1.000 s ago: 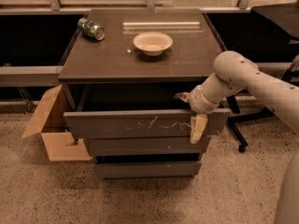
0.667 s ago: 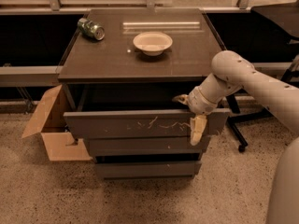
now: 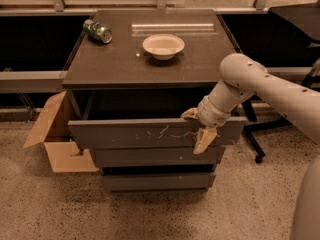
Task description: Open top drawer
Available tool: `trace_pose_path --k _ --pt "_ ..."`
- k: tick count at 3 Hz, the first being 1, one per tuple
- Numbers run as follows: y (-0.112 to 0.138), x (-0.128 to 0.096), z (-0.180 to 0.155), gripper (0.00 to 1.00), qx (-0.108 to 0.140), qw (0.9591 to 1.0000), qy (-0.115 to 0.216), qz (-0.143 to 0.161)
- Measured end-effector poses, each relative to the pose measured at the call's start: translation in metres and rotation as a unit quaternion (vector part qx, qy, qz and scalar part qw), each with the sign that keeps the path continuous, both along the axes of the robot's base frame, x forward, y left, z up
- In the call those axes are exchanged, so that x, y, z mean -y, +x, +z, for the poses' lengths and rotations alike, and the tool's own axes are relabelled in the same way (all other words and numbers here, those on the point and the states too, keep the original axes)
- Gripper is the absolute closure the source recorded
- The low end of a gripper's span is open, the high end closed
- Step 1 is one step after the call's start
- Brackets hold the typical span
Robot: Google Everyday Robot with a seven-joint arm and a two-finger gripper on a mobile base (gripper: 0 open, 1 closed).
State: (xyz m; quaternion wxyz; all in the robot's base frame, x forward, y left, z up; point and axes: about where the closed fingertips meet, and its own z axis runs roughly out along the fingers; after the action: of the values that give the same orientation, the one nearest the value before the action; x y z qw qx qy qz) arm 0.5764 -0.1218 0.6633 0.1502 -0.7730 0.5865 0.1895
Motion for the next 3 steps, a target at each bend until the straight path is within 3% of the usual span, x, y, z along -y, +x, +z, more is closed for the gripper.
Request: trace_pose_path --k 1,2,3 --pt "-0.0154 -0.006 -0.0014 0.61 -0.019 0.9998 -0.003 0.009" --pt "-0.016 -0.0061 0.0032 0.85 -0.02 0.9998 -0.002 0.01" --pt "-0.0194 -0.0076 0.0063 1.0 -0.023 0.9997 0.001 0.012"
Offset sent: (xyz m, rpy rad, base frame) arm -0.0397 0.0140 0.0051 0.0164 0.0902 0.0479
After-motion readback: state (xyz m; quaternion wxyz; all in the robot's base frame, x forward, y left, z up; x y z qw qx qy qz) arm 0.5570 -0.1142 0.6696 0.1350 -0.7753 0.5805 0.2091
